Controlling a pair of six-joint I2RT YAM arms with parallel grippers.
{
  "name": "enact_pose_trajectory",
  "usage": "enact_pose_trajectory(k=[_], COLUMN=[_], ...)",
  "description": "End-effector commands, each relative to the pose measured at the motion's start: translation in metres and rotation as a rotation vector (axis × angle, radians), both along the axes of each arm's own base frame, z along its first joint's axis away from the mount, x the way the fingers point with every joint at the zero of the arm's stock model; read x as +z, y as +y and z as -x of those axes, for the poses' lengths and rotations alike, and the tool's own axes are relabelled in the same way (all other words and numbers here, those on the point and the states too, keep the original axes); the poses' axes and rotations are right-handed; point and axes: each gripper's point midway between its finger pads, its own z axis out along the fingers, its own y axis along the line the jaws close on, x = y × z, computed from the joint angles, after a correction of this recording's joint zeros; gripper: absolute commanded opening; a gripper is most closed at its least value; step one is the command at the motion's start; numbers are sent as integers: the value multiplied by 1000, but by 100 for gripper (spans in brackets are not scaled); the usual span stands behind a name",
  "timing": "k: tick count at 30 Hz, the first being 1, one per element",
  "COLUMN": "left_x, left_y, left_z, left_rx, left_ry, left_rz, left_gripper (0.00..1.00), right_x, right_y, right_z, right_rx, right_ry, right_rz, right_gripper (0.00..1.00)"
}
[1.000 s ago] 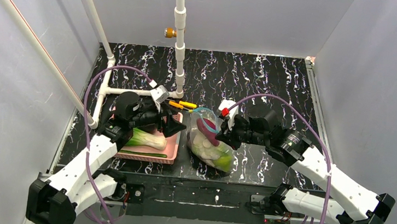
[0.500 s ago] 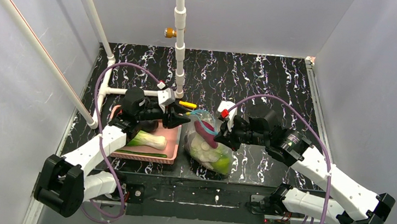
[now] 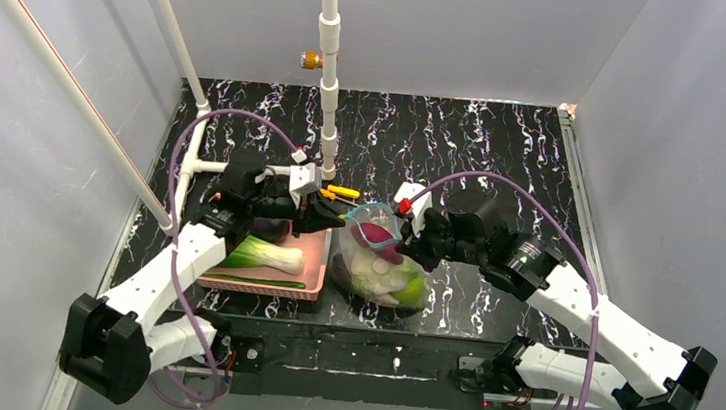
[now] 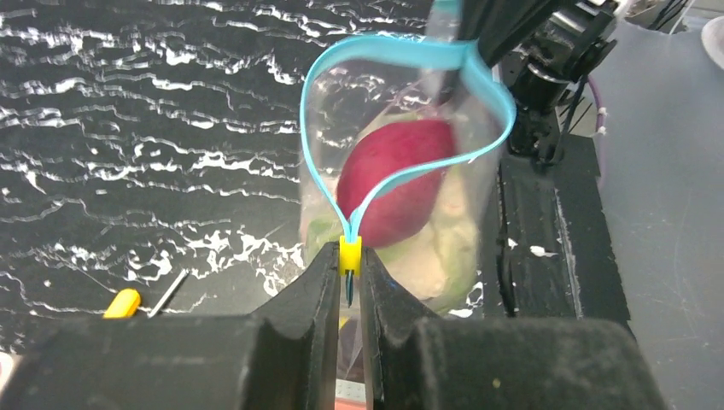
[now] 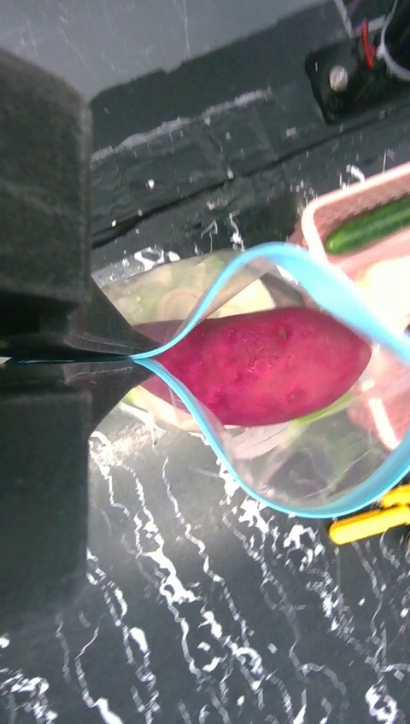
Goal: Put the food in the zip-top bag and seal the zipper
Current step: Adjust the zipper food storage bag at the center of the board.
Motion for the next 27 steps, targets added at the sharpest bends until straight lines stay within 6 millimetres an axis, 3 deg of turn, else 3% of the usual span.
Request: enact_pose_trajectory(k=[1,6,11,19,27], left_x=[38,67,67,57,54], left_y=[10,11,9,7,8], left_z=[34,50,52,46,47], left_rx=[-89,-134,-161,-143,-169], left_ry=[-24,1,48,86,111], left_rz=[-46,-19,-8,-22,-23], left_gripper=[0,0,0,0,0], right_x=[17,33,57,56,56], right_y=[-10,-8,10,52,78], right_z=[-32,-24,-6,-1,-4], right_rx=[-122,-91,8,118,195], right_ry=[-122,-100,-68,-83,-86], right_rz=[52,65,37,108,111], right_gripper=[11,49,81,96,96])
